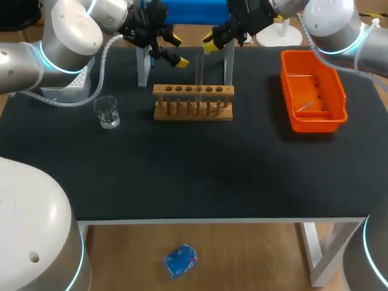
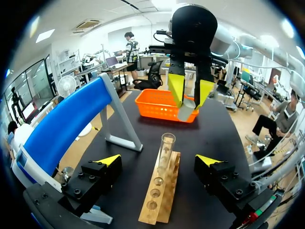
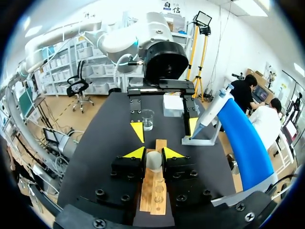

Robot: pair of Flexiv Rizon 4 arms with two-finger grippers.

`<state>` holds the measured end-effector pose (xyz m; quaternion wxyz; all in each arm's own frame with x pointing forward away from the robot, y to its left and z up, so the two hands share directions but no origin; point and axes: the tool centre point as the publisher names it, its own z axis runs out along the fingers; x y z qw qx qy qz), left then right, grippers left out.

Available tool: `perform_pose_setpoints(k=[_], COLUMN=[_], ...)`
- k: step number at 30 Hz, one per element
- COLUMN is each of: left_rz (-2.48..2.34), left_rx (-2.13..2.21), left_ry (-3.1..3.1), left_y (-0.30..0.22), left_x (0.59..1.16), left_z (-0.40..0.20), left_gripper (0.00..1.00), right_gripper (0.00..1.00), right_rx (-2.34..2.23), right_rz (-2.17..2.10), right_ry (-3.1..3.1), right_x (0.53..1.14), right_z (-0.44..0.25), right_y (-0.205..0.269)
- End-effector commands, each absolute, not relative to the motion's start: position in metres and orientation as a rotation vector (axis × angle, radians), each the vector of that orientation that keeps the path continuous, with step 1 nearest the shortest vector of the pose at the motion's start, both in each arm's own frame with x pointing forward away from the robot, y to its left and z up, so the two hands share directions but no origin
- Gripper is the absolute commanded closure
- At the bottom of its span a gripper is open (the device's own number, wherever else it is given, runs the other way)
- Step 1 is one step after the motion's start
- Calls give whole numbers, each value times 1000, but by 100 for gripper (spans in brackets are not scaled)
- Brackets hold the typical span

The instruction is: Invert the test tube, pick up the pipette, mount the tip to pipette, aspirate from beaker and dispense into the tube, eject the tip, return the pipette, and cap with the stopper.

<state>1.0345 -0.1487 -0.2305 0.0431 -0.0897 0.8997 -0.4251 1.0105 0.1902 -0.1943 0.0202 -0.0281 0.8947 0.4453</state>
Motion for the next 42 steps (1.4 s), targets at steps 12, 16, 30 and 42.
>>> perform_pose_setpoints(k=[12,16,30,42], left_rz=[-1297,-1297,-1297,-1297], left_rx=[-275,-275,-275,-275], left_ry=[2755,2755,2755,2755], left_y=[-149,-149,-149,-149], left_x=[1035,1035,1035,1035], left_z=[-230,-230,-230,-230], left_gripper=[0,0,0,0], right_gripper=[100,100,100,100], right_rx=[-114,-114,-80,-87], right_rz=[1290,1292,1295,1306], right_ry=[2779,2779,2808,2794], right_x=[1018,1019,1027,1028], right_z=[-207,-211,-225,-217], right_y=[203,206,208,208])
